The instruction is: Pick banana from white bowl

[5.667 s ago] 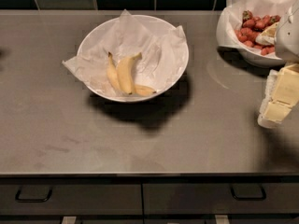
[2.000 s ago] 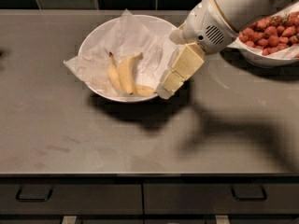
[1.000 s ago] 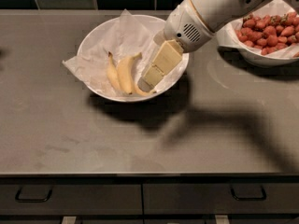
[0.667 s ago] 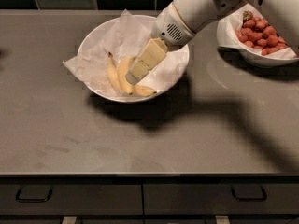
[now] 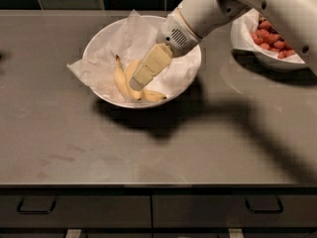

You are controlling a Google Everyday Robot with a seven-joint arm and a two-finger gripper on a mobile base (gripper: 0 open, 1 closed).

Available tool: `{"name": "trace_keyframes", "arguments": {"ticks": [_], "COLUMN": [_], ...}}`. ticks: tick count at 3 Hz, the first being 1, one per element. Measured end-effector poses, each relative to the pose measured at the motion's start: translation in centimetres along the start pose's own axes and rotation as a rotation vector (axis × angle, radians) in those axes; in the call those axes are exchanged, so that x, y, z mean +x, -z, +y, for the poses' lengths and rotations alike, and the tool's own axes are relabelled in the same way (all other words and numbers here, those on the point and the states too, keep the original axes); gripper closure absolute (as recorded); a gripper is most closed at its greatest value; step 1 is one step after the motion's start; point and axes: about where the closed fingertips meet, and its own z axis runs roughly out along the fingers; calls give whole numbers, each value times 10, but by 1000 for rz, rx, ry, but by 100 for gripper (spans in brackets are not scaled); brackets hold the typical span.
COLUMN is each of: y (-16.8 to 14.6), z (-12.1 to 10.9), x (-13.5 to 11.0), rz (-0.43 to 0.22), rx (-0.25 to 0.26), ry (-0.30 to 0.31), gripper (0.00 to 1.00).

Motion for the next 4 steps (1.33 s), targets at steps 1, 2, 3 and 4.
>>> {"name": "trace_keyframes", "arguments": {"ticks": [1, 2, 3, 4], "y": [-17, -32, -45, -58], "z": [-10, -19, -27, -34], "x": [-1, 0, 6, 12], "rz": [13, 37, 77, 129], "rx": [-23, -32, -32, -27], "ry": [-32, -65, -105, -144], "gripper": [0, 0, 0, 0]}}
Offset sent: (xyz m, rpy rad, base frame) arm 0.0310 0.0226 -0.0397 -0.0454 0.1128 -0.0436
